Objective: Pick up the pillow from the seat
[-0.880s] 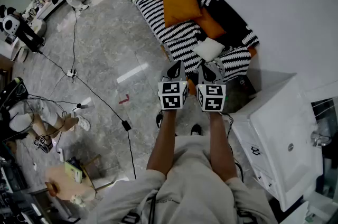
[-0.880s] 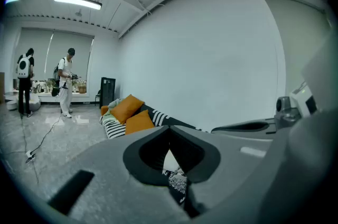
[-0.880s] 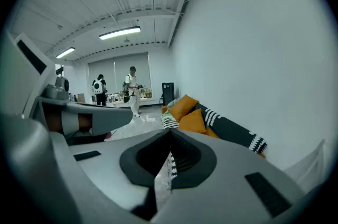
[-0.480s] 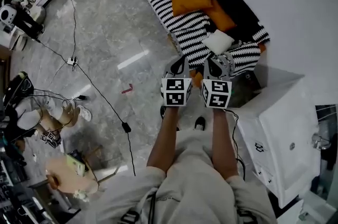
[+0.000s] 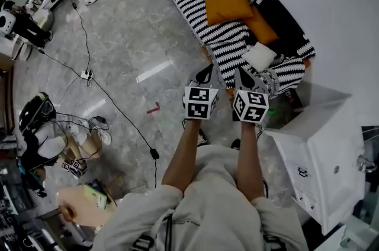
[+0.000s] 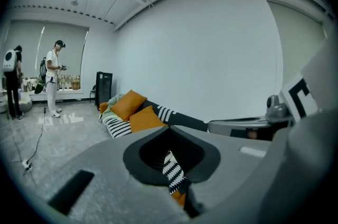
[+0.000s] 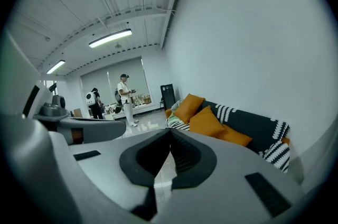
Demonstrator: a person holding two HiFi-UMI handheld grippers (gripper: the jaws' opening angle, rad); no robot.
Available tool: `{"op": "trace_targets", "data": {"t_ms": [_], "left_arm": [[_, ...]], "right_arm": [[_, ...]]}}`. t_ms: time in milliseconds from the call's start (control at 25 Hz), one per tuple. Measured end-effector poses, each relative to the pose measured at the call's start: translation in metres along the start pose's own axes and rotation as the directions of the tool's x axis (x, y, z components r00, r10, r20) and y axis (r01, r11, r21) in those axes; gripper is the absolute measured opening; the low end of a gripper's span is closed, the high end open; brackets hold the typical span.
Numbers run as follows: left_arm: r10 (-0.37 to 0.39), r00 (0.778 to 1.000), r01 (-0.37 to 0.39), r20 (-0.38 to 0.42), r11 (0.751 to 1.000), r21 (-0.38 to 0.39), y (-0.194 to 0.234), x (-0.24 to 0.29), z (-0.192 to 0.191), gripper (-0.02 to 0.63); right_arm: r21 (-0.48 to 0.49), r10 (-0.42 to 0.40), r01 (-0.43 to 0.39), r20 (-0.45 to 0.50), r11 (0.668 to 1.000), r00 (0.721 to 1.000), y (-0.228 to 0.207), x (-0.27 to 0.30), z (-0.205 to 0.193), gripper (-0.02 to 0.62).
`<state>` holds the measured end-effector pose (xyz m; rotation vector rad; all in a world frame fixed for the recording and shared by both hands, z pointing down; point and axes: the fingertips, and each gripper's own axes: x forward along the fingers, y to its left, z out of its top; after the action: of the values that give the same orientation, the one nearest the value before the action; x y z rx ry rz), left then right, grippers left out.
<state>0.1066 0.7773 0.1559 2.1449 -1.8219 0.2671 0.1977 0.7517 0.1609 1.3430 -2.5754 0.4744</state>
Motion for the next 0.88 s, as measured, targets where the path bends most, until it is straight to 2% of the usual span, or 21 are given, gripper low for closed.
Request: {"op": "trace_targets", "data": {"t_ms": [120, 280, 480, 760, 880], "left_arm": [[-0.026, 1.000, 0.027, 0.016, 0.999, -0.043, 0.027, 0.000, 0.005, 0.006], [-0.046, 0.999, 0.044, -0.006, 0.988, -0.145, 0.056, 0.004, -0.002, 0.006], [-0.056, 0.998, 0.058, 0.018, 0.991, -0.120, 0.074, 0.020, 0.005, 0.006], [-0.033, 0.999, 0.038, 0.037, 0.986, -0.162, 0.130, 0.051, 0.015, 0.006], [-0.058, 0.997, 0.067, 0.044, 0.970, -0.232, 0.152, 0.066, 0.024, 0.006]], "right_arm": [[0.041, -0.037, 0.037, 0.007, 0.998, 0.999, 0.010, 0.014, -0.003, 0.008], [0.040, -0.041, 0.040, 0.029, 0.998, 0.999, 0.022, 0.027, 0.001, 0.008], [0.061, -0.063, 0.062, 0.017, 0.996, 0.998, 0.016, 0.054, 0.009, 0.008], [0.111, 0.013, -0.012, -0.011, 0.994, 1.000, 0.021, 0.128, 0.011, 0.008], [0.116, 0.037, -0.035, -0.021, 0.993, 0.999, 0.027, 0.160, 0.018, 0.008]]}}
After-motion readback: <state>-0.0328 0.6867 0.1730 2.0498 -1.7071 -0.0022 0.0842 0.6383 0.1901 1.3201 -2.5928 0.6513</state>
